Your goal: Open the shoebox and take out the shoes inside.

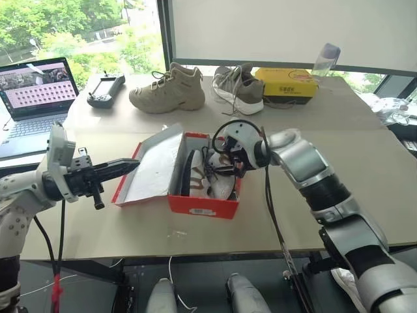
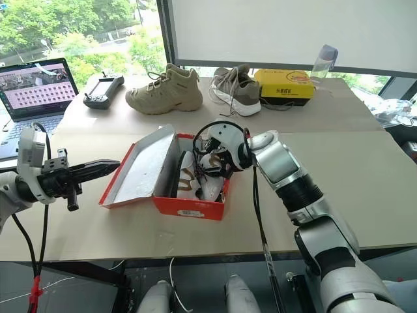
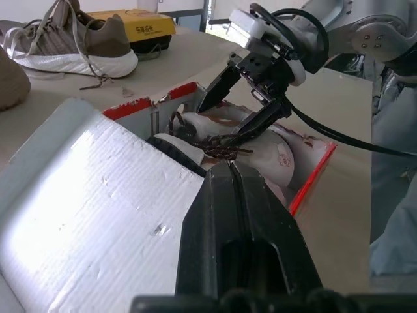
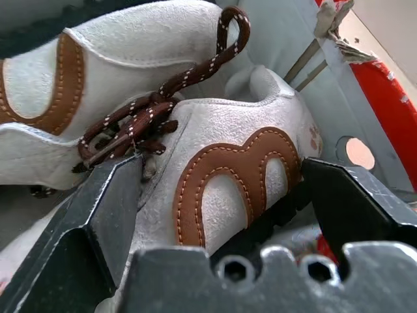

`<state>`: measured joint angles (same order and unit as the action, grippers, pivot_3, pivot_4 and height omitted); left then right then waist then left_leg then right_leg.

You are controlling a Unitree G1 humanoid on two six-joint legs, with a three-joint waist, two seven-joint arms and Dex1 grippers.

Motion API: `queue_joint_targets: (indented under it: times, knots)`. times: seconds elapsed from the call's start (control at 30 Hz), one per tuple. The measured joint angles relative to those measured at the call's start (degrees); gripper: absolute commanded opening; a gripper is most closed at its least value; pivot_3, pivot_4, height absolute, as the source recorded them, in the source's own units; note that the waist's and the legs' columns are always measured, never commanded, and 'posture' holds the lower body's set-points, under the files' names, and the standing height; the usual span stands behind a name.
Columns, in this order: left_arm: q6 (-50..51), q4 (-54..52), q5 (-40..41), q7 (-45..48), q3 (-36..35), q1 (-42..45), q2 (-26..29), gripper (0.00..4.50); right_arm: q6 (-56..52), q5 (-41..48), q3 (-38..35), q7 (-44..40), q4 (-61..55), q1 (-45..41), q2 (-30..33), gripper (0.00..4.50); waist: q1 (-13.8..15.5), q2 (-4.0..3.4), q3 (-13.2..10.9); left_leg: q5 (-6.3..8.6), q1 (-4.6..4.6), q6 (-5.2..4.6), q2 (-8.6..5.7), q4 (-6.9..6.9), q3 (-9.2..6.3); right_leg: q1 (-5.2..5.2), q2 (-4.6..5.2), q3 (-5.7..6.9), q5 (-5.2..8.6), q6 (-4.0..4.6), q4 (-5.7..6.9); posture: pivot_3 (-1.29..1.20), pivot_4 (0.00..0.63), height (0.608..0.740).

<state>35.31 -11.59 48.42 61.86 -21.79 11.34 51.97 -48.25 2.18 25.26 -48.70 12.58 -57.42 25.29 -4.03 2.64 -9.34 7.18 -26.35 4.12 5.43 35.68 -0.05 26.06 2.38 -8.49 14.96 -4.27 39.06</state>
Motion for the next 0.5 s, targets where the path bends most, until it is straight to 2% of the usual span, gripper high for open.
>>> queue_joint_targets:
  times: [0.2,0.27,0.5]
  knots:
    - [-1.9,-0.9,-0.3,-2.5,0.0,-0.2,-5.5,0.00,3.2,-3.2,1.3,1.5,2.2,0.8,-2.0,4.46,0.0,0.23,0.2,0.00,0.42,0.00,0.00,0.14,-0.01,-0.53,0.00,0.00,0.18,0.32,-0.01,0.00,0.150,0.685]
    - [-2.8,-0.9,-0.9,-3.8,0.1,-0.2,-7.3,0.00,3.4,-3.6,1.1,1.6,2.6,1.5,-2.4,4.46,0.0,0.33,0.3,0.03,0.85,0.01,0.01,0.11,-0.01,-0.96,0.00,0.00,0.21,0.31,-0.08,0.00,0.150,0.685]
    - [-4.4,-1.2,-1.6,-3.6,0.3,-2.9,-9.2,0.00,3.6,-4.2,0.6,1.6,2.5,2.1,-2.9,4.46,0.0,0.45,0.4,0.04,0.97,0.02,0.02,0.07,-0.01,-1.03,0.00,0.00,0.24,0.33,-0.09,0.00,0.150,0.685]
